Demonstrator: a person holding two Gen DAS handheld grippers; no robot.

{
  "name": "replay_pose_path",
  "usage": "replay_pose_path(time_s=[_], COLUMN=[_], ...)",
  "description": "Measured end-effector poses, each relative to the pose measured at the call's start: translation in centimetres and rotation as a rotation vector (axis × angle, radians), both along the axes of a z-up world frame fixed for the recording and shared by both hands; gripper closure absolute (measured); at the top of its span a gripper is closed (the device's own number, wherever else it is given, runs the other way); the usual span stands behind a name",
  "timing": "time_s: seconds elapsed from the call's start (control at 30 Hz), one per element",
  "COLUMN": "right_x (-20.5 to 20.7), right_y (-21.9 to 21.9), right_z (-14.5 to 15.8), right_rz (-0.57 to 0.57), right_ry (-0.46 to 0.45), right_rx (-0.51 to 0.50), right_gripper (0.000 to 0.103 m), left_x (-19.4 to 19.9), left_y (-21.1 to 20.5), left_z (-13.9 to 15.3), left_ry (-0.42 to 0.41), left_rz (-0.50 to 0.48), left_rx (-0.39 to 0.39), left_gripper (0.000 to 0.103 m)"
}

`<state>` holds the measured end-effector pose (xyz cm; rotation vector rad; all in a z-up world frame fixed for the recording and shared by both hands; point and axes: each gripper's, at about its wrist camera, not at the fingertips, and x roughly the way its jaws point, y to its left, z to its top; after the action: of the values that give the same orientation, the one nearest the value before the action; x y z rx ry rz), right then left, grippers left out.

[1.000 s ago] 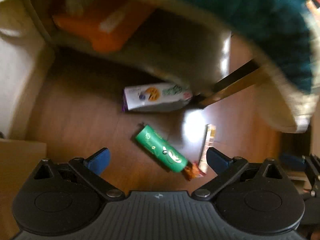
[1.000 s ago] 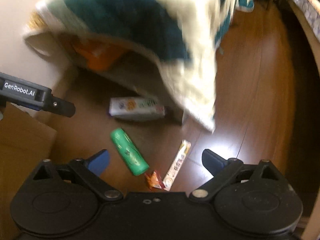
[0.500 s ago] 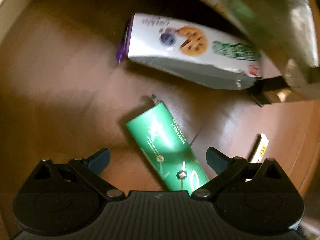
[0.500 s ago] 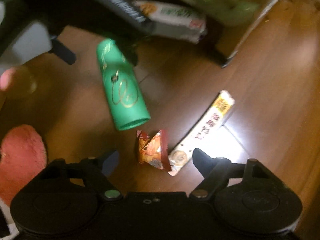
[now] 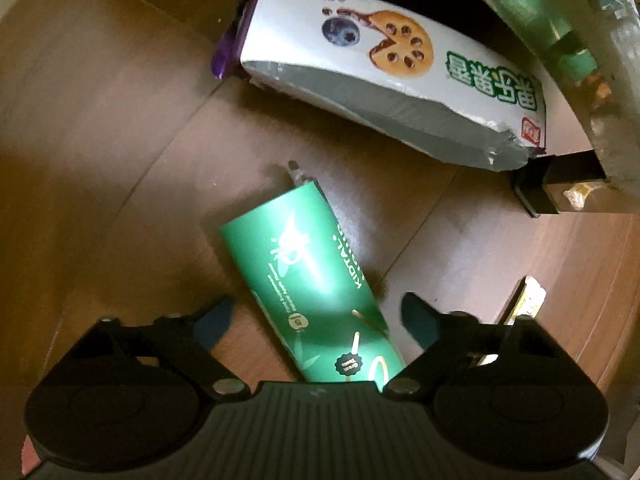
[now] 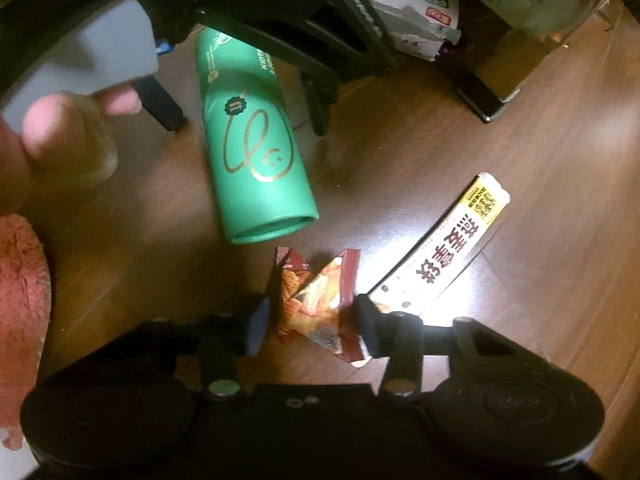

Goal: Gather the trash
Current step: 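Grasp the green can with left tool while right tool grasps orange snack wrapper, then carry the green cup and orange wrapper up over the wastebasket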

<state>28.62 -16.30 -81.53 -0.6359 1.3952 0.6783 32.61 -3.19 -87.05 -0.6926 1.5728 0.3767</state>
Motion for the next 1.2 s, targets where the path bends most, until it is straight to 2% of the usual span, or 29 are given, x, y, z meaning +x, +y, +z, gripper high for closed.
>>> replay_pose_path(time_s=[0.07,0.13,0.3,0.43,0.6,0.67,0.8,1.0,1.2], right_x=[-0.2,-0.3,-0.2,-0.1,0.6,0.9,1.6,2.7,4.5], right_y=[0.0,0.0,-0.5,-1.3,-2.8,-3.2,-4.1,-4.3,-3.1], right_z=[0.2,0.5,1.7,3.8,9.2,11.6,18.7,31.1,45.3], right_rz=[-0.009,-0.016,-0.048,-0.069,-0.097,-0.103,-0.125,-0.163,-0.192], right_ry=[-0.002,-0.012,-0.013,-0.021,-0.03,-0.034,-0.055,-0.081,-0.158], right_rx=[0.003,0.007,0.021,0.044,0.062,0.069,0.084,0.129,0.225], right_gripper=[0.064,0.069,0.07,0.071,0.071,0.071,0.071,0.071,0.071], left_x=[0.1,0.1,0.1,0.0,-0.6,-0.9,-1.2,-0.5,0.8], left_y=[0.2,0.4,0.9,0.7,1.1,1.5,2.5,4.1,6.1], left_z=[0.4,0.8,2.4,4.9,10.5,13.3,20.3,34.3,48.8], left_ry=[-0.004,-0.007,-0.042,-0.057,-0.064,-0.069,-0.091,-0.156,-0.26], left_rz=[0.009,0.025,0.012,-0.025,0.0,0.003,-0.012,-0.068,-0.114], left_rx=[0.002,-0.01,-0.015,-0.004,0.001,0.006,0.017,0.018,0.032], left_gripper=[0.041,0.047,0.05,0.052,0.055,0.055,0.055,0.055,0.055])
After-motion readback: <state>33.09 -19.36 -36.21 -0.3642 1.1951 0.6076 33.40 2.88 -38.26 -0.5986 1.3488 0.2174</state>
